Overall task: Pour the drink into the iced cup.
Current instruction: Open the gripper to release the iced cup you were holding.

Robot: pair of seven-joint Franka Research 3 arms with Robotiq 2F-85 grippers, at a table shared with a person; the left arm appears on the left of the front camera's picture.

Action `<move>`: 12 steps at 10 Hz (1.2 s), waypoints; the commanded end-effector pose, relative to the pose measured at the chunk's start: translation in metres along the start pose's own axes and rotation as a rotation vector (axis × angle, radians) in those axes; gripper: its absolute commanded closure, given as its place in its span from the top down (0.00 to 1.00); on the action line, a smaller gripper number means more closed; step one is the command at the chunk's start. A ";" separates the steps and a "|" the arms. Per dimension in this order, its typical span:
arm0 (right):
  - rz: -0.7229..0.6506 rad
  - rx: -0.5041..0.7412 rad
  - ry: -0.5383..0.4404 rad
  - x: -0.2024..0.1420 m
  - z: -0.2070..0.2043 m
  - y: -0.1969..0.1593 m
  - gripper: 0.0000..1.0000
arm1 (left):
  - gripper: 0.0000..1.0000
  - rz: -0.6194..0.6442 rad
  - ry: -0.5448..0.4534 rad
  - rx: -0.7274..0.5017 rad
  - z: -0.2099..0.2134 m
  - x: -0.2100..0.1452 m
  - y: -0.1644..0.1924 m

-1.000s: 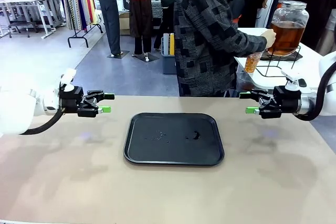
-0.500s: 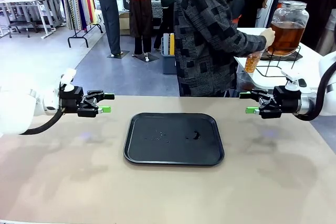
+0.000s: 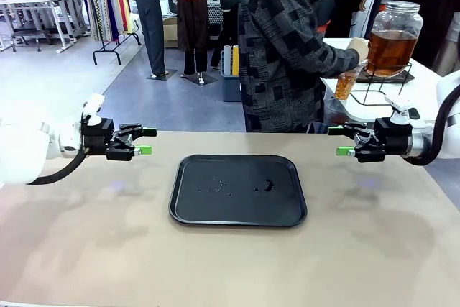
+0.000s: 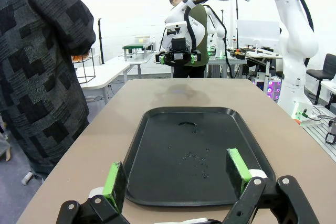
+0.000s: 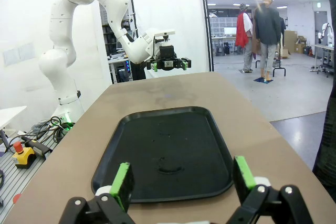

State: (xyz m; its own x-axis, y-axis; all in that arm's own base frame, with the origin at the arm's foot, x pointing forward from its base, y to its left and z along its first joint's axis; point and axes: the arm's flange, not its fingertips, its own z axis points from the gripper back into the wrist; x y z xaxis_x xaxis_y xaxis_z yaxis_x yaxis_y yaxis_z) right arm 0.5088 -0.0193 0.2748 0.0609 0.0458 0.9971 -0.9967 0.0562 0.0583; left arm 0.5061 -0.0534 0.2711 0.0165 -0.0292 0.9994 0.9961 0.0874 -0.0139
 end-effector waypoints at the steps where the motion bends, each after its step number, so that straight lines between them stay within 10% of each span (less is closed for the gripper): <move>1: 0.002 0.005 -0.002 0.003 -0.001 0.000 1.00 | 1.00 -0.002 0.000 0.000 -0.001 0.002 -0.001; 12: 0.002 0.005 -0.002 0.003 -0.001 0.000 1.00 | 1.00 -0.002 0.000 0.000 -0.001 0.002 -0.001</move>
State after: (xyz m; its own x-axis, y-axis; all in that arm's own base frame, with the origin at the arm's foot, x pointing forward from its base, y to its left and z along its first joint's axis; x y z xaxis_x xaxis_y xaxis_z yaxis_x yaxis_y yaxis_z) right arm 0.5088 -0.0193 0.2748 0.0609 0.0458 0.9971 -0.9967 0.0562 0.0583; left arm 0.5061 -0.0534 0.2711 0.0165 -0.0292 0.9994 0.9961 0.0874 -0.0139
